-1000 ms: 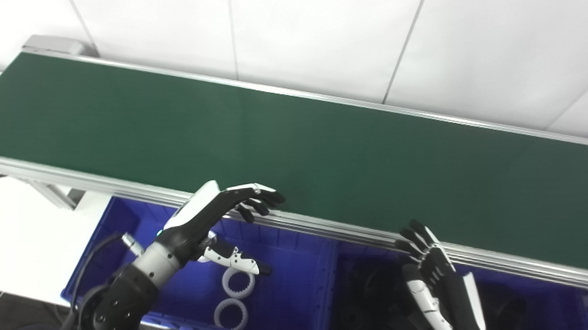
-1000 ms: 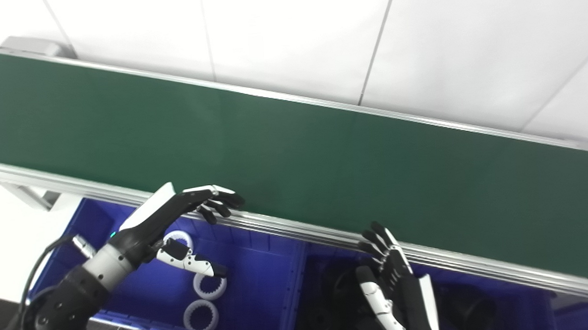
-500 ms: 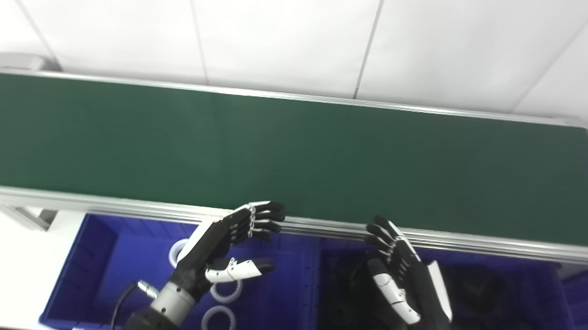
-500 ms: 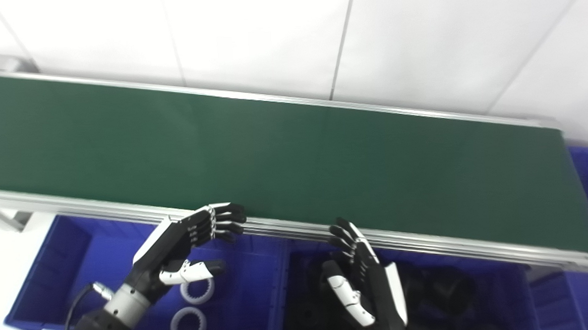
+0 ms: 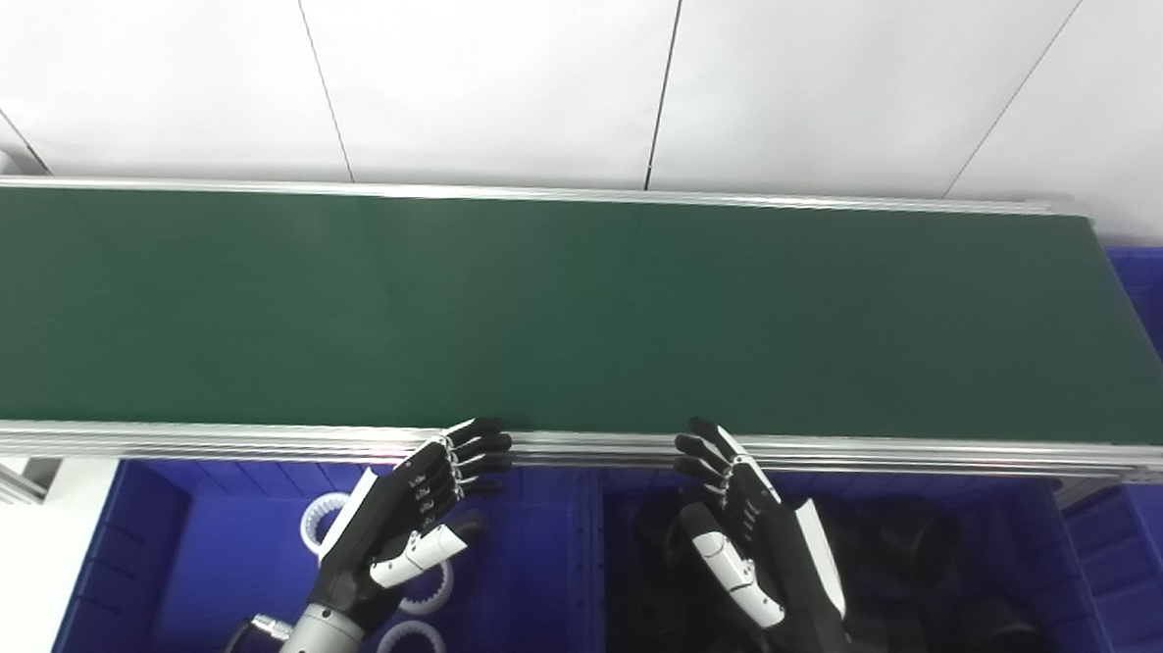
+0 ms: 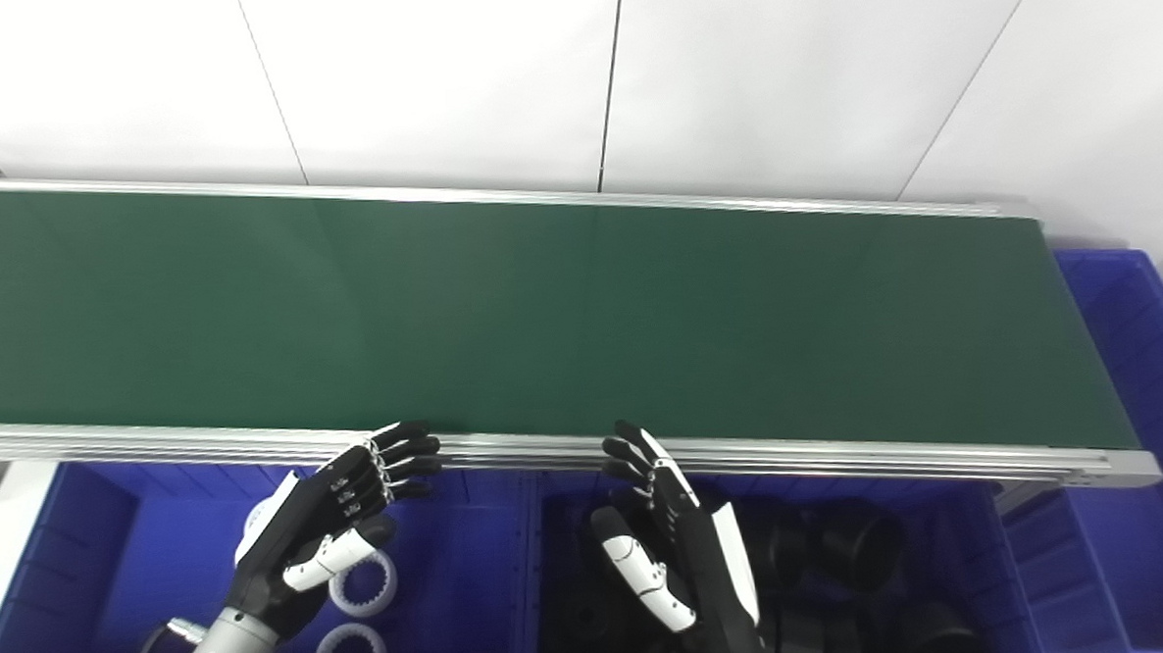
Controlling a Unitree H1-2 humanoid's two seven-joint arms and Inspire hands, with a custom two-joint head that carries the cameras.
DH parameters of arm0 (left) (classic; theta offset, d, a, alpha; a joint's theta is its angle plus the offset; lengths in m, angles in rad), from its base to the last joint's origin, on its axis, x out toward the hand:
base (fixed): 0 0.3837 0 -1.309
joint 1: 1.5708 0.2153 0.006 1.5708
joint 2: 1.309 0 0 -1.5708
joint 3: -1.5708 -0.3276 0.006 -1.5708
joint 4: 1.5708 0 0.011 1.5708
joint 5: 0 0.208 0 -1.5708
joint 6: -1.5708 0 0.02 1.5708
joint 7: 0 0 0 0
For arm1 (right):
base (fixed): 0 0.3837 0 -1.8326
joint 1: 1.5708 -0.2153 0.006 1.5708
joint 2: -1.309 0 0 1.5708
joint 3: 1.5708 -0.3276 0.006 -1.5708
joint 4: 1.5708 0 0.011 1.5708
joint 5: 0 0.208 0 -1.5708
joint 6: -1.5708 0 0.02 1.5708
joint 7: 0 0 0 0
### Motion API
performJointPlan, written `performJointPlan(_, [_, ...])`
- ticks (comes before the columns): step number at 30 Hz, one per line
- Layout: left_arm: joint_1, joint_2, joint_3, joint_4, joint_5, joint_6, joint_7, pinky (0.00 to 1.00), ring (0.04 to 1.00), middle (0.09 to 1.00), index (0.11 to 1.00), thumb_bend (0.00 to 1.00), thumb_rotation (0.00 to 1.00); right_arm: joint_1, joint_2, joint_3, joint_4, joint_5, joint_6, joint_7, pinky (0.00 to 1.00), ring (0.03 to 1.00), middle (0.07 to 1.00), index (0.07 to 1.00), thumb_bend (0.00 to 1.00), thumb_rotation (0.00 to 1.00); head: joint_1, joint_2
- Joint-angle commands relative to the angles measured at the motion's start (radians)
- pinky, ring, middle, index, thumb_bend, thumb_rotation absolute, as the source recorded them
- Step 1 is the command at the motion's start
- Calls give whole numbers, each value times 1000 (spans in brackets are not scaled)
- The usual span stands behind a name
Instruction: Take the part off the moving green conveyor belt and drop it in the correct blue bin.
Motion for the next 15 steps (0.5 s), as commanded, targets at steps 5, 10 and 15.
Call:
performJointPlan(5, [-15,20,-1,-7,-11,-60,-4,738,797,827,830,825,510,7,21,12,-14,-4,-52,-19,732,806,844,899,538,764,-6,-1])
performJointPlan(10, [-15,20,-4,-5,-12,-67,3,742,808,836,841,818,496,7,21,12,-9,-2,-60,-19,729,809,848,901,520,768,-1,-6])
performJointPlan(15, [-11,0,1,-7,-13,-78,20,747,822,847,861,829,500,4,17,10,0,5,-69,-17,736,810,848,900,505,772,2,-15])
